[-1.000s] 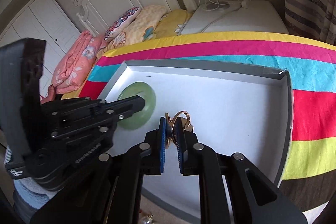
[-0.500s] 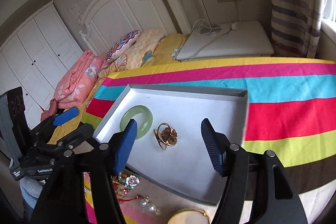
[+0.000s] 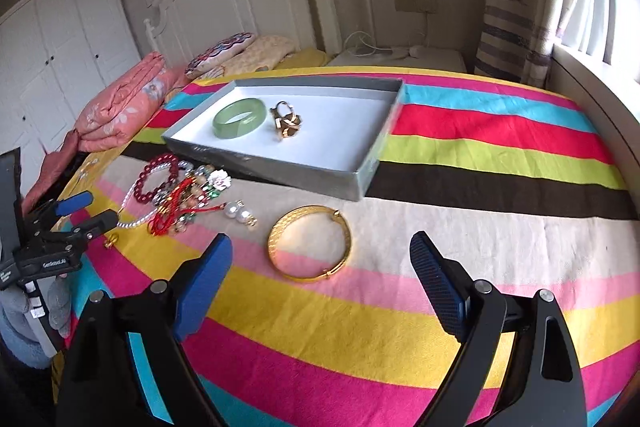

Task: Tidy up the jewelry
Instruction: 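Withdraw both tools from the box back toward the remaining jewelry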

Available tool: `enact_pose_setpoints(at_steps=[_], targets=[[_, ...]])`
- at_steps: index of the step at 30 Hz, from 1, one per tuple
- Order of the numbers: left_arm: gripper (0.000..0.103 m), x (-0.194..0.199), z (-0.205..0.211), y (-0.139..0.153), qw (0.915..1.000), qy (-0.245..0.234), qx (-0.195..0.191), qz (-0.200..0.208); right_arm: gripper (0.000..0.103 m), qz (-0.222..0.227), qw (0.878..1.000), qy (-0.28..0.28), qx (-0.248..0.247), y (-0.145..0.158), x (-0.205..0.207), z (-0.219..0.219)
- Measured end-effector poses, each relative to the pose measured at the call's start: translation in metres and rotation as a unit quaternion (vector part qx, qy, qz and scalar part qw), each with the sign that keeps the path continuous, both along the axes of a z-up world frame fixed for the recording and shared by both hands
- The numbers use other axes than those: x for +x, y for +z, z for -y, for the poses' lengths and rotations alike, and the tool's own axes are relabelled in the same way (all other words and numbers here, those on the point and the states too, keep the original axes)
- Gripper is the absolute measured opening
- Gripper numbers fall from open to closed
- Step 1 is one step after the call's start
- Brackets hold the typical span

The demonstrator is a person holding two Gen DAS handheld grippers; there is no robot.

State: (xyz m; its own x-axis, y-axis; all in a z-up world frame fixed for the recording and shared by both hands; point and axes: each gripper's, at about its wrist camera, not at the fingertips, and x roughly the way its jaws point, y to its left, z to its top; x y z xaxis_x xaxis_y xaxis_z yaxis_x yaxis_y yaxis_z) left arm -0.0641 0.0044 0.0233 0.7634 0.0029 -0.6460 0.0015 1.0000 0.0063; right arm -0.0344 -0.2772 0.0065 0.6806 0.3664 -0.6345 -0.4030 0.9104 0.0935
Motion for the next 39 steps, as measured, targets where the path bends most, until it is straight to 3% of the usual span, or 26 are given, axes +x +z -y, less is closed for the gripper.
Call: enact_pose_setpoints(at_steps=[3,6,9,14,16,18,20,27,31,32,34,39], targets=[[0.101,-0.008,-0.008,0.001,0.9998,-0.001,-0.018,0.009,0.065,0.007,0.998,0.024,-0.064,-0.009,-0.001,-0.025],[0.101,-0.003,-0.003,-0.002,0.9997,-0.009,-0.021,-0.006,0.049,-0.010,0.996,0.033,-0.083,-0.014,0.010,-0.036],[0.101,-0.002,0.005,-0.003,0.9997,-0.022,-0.008,-0.007,0.040,-0.035,0.995,0.034,-0.085,-0.020,0.024,-0.040],[0.101,-0.002,0.003,-0.002,0.9996,-0.023,-0.014,-0.006,0.035,-0.057,0.994,0.037,-0.082,-0.024,0.037,-0.042],[0.101,-0.001,0.002,-0.003,0.9996,-0.021,-0.017,-0.006,0.029,-0.051,0.994,0.033,-0.088,-0.025,0.035,-0.045],[0.101,-0.001,0.001,-0.003,0.9996,-0.022,-0.016,-0.006,0.015,-0.045,0.994,0.037,-0.096,-0.025,0.031,-0.048],[0.101,-0.001,0.002,-0.003,0.9997,-0.021,-0.014,-0.006,0.010,-0.038,0.993,0.033,-0.104,-0.025,0.027,-0.050],[0.100,-0.004,-0.004,0.000,0.9994,-0.023,-0.027,0.003,0.006,0.005,0.998,0.006,-0.055,-0.009,0.012,-0.028],[0.087,0.002,-0.016,0.000,0.9965,-0.048,-0.068,-0.014,0.006,0.002,1.000,-0.003,-0.026,-0.007,0.010,-0.015],[0.077,0.006,-0.016,0.001,0.9965,-0.056,-0.059,-0.020,0.007,0.003,1.000,-0.003,-0.028,-0.007,0.010,-0.015],[0.071,0.014,-0.012,0.003,0.9970,-0.068,-0.027,-0.028,0.007,0.004,0.999,-0.003,-0.032,-0.007,0.011,-0.017],[0.066,0.041,-0.001,0.011,0.9916,-0.121,0.021,-0.041,0.007,0.003,1.000,-0.008,-0.018,-0.006,0.010,-0.013]])
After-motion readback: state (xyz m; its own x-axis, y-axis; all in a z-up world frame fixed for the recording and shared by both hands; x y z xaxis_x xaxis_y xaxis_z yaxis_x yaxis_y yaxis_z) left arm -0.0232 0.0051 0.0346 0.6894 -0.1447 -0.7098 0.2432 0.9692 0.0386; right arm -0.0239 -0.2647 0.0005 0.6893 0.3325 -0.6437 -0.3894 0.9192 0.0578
